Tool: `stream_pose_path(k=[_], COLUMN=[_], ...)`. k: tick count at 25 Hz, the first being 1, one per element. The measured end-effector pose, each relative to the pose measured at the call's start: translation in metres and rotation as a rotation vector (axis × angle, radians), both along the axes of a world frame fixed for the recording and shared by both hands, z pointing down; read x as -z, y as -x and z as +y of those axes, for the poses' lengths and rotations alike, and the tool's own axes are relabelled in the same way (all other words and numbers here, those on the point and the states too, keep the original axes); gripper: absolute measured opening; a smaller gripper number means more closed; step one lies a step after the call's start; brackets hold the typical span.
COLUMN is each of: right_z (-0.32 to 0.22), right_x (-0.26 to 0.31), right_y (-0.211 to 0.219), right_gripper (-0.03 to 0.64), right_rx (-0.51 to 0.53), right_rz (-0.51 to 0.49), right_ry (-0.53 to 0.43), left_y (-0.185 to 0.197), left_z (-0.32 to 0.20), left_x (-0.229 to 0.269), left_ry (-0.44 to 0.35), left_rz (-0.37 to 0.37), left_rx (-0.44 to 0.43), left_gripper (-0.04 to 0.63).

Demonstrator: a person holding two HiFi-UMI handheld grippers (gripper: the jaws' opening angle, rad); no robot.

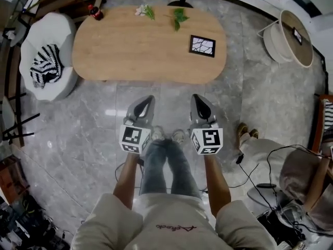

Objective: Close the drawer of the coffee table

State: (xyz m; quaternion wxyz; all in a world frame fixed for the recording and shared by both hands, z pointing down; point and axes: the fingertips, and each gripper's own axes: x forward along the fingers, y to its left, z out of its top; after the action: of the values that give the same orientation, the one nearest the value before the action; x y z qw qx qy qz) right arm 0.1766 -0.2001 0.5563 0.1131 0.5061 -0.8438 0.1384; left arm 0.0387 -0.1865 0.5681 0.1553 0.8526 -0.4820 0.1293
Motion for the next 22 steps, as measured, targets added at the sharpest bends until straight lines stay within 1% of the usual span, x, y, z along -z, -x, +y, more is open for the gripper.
stream_pose_path(k=[3, 8, 12, 16, 19, 22], right_z=[0.0, 0.019, 0.017, 0.042, 0.058, 0.077], right_x=[0.045, 0.118, 0.169, 0.213, 0.241, 0.259], right_y=[-0.005, -0.024, -0.034, -0.037, -0.039, -0.041], right_gripper=[0.005, 0.005, 0.005, 0.006, 0.005, 0.005], right_rx=[-0.001, 0.006, 0.018, 0.03, 0.036, 0.032], right_rz=[-0.006, -0.014, -0.032, -0.039, -0.043, -0.051], right_ry=[-0.025, -0.049, -0.115, -0.149, -0.176, -0.189], left_y=[-0.005, -0.02, -0.023, -0.022, -0.022, -0.026], left_z=[0.002, 0.025, 0.02, 0.038, 0.047, 0.062], left_x=[0.045, 0.116, 0.173, 0.222, 0.249, 0.277], left_ry=[-0.024, -0.021, -0.099, -0.141, -0.18, -0.213], left_rz=[-0.005, 0.014, 0.002, -0.018, -0.022, -0.009], left_rx=[0.002, 0.019, 0.018, 0.002, -0.001, -0.001], left_gripper=[0.002, 0.002, 0.0, 0.0, 0.0, 0.0])
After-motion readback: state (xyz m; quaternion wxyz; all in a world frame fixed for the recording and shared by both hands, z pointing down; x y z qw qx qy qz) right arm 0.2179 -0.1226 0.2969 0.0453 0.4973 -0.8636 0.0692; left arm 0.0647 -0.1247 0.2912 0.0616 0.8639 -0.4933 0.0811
